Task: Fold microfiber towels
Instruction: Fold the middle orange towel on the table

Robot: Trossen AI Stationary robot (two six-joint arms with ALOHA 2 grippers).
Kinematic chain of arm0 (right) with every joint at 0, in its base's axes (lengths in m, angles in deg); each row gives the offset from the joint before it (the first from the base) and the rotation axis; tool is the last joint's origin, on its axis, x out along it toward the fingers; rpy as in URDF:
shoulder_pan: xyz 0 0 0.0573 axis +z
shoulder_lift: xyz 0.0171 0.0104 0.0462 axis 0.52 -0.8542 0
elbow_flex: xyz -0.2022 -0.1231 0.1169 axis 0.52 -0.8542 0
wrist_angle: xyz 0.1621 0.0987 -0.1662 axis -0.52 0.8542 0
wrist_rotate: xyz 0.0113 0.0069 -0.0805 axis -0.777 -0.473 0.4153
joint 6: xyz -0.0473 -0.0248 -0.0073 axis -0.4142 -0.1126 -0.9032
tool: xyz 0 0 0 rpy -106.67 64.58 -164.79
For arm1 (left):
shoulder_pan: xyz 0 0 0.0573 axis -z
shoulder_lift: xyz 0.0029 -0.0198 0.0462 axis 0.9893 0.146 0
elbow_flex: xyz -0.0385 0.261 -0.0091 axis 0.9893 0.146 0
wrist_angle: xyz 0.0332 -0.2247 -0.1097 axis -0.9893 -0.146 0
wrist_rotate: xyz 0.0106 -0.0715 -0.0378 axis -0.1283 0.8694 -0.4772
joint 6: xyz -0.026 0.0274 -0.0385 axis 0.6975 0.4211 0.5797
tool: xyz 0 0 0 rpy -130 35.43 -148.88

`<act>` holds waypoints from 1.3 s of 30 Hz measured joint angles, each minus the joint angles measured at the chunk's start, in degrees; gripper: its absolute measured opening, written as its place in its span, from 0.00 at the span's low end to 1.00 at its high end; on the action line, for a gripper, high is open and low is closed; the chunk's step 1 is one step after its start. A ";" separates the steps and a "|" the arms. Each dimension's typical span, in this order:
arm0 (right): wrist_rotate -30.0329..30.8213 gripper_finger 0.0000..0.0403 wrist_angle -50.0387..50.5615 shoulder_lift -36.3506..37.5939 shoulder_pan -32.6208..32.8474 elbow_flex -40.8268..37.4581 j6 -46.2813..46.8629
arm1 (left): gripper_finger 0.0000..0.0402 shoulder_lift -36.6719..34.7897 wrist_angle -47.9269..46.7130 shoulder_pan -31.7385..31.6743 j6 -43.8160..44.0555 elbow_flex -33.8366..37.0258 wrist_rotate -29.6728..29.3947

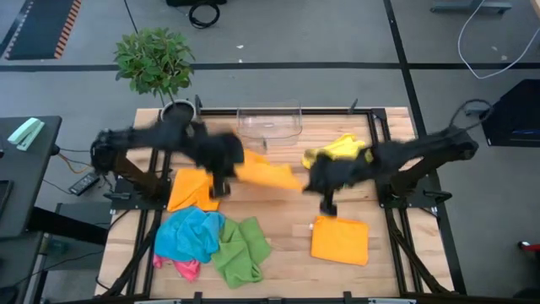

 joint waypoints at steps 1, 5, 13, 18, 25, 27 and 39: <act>-0.17 0.00 -2.19 -1.39 2.11 -2.13 1.62 | 0.02 0.02 2.95 2.86 2.16 4.21 -0.05; -1.79 0.00 -13.61 -5.75 7.67 -10.36 9.77 | 0.01 0.15 21.81 11.91 10.76 21.53 0.78; -3.40 0.00 -22.85 -8.01 11.51 -16.27 24.36 | 0.01 0.09 35.28 14.56 23.00 31.22 5.97; -2.35 0.00 -19.06 -3.32 9.03 -13.88 20.59 | 0.02 0.00 26.88 11.30 14.02 23.24 2.39; 1.81 0.00 -3.02 4.27 -4.58 -6.21 4.41 | 0.02 -0.09 14.61 -1.08 -3.66 9.44 -7.41; 1.96 0.00 0.65 5.26 -9.96 -3.51 -0.69 | 0.02 -0.07 14.49 -5.52 -7.10 7.21 -7.52; -4.21 0.00 16.84 4.23 -25.04 23.58 -17.59 | 0.01 -0.13 11.26 -16.44 -13.81 -13.97 -1.30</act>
